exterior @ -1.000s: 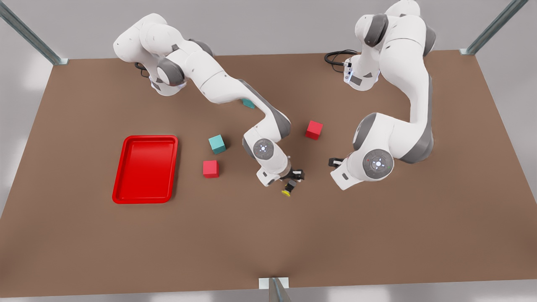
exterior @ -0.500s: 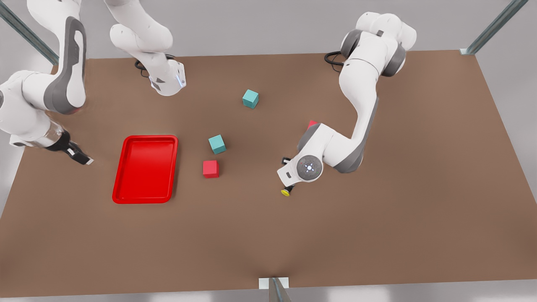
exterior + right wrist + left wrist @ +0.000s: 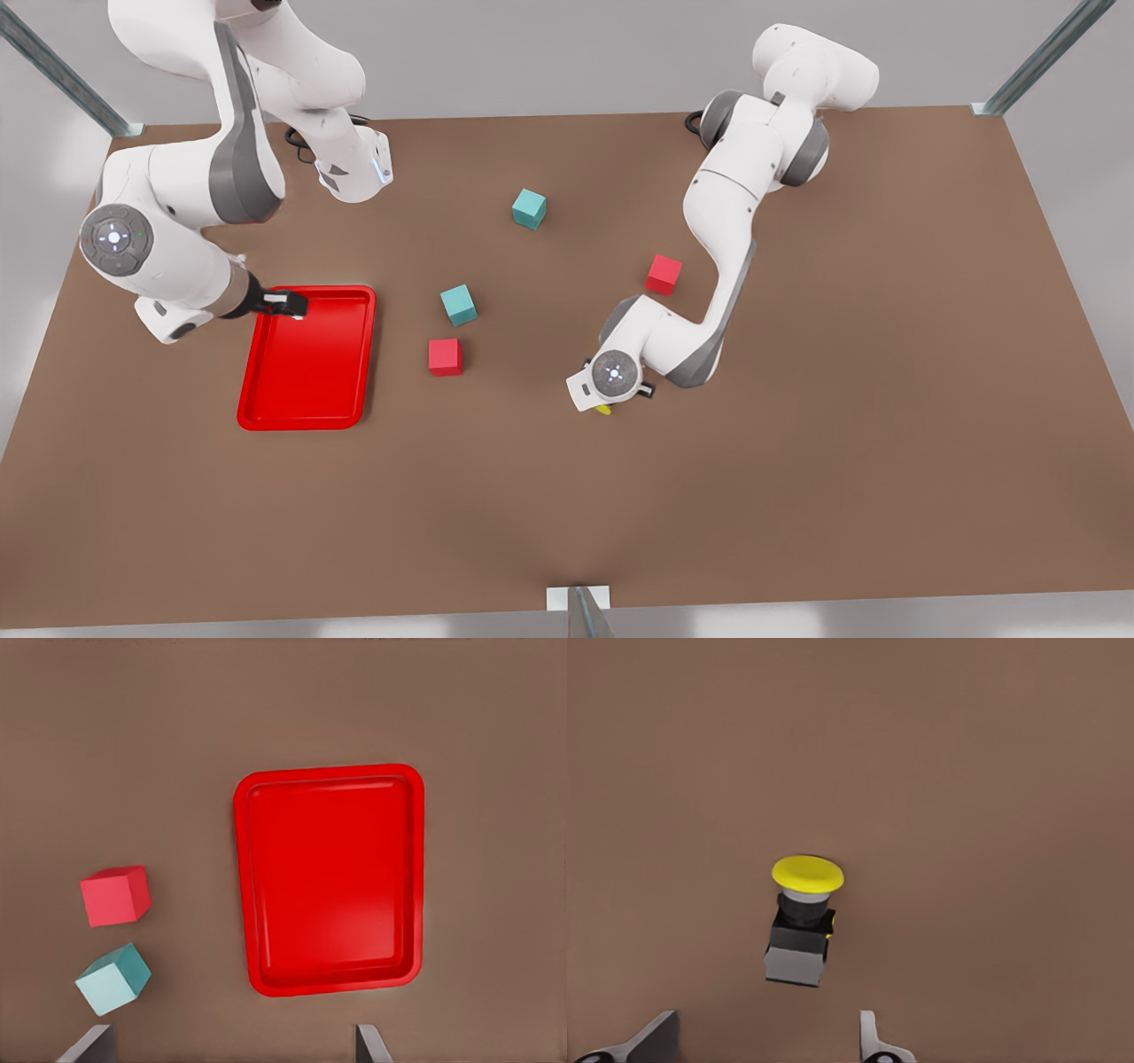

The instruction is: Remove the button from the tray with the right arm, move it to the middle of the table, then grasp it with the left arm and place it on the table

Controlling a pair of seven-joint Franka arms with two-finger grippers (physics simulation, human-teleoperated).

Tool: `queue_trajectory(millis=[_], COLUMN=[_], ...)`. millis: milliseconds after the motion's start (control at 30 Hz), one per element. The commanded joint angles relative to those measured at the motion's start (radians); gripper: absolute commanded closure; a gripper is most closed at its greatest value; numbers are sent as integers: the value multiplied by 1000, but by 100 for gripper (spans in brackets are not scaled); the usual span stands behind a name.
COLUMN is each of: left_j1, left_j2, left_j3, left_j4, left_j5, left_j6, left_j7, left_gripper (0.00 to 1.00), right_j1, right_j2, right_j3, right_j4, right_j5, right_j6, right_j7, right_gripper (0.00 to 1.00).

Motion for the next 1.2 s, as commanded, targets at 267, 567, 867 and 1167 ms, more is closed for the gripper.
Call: queue_trajectory(millis=[267, 567, 867, 1167], left_j1=[2, 1, 1, 1], left_j2=[45, 68, 71, 70], left_j3=[-5, -3, -2, -2], left_j4=[4, 4, -4, -10], left_j5=[6, 8, 9, 11], left_j6=[65, 119, 123, 114], left_j7=[169, 163, 158, 138], left_gripper=[1, 1, 2, 27], right_j1=[-55, -55, -55, -55], right_j2=[108, 109, 114, 105], right_j3=[9, 9, 9, 9], right_j4=[181, 181, 181, 161], right_j5=[-41, -57, -49, -48], right_j6=[-21, -21, 3, 39], right_j7=[-182, -182, -179, -179], right_gripper=[0, 0, 0, 0])
